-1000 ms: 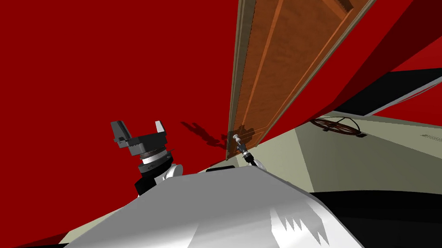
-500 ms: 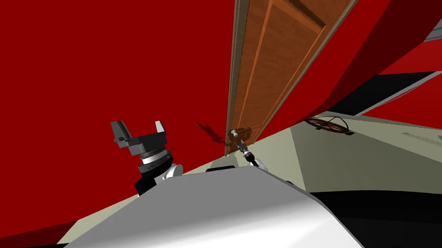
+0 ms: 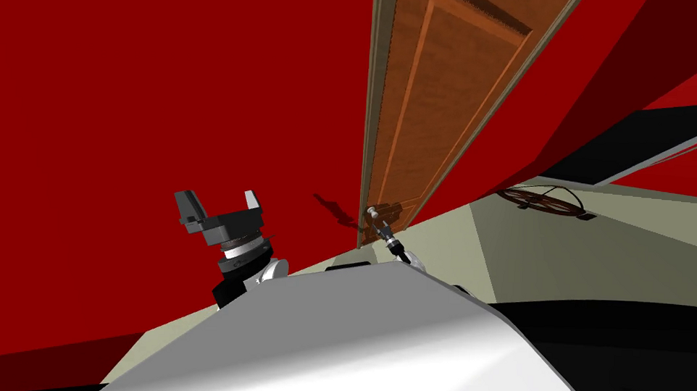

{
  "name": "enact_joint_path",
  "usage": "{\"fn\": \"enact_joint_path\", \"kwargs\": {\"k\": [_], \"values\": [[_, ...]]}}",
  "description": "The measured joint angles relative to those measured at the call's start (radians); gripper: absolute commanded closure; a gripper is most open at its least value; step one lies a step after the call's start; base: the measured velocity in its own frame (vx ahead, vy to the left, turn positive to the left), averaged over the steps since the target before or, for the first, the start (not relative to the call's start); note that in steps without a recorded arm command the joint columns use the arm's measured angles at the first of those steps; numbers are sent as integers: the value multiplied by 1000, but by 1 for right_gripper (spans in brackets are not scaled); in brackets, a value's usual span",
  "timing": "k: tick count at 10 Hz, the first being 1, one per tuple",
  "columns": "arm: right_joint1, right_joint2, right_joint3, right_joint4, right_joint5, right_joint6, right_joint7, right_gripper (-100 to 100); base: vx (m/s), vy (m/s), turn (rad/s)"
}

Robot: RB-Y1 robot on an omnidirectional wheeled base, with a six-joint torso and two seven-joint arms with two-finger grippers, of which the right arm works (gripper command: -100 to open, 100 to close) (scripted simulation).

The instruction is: Pull the door open

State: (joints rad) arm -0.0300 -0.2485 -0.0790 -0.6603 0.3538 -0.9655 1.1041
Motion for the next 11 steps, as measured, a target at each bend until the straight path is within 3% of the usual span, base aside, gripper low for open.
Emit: {"fn": "enact_joint_path", "kwargs": {"k": [2, 4, 5, 10, 11], "values": [[15, -9, -5, -11, -32, 3, 8, -100, 210, 37, 143], [27, -15, -8, 28, -63, -10, 22, -100, 92, -33, 40], [32, -12, -5, 32, -63, -15, 24, 100, -39, 15, -29], [31, -17, -9, 29, -64, -12, 22, 100, -6, -1, -2], [31, -17, -9, 29, -64, -12, 22, -100, -108, 7, -12]]}}
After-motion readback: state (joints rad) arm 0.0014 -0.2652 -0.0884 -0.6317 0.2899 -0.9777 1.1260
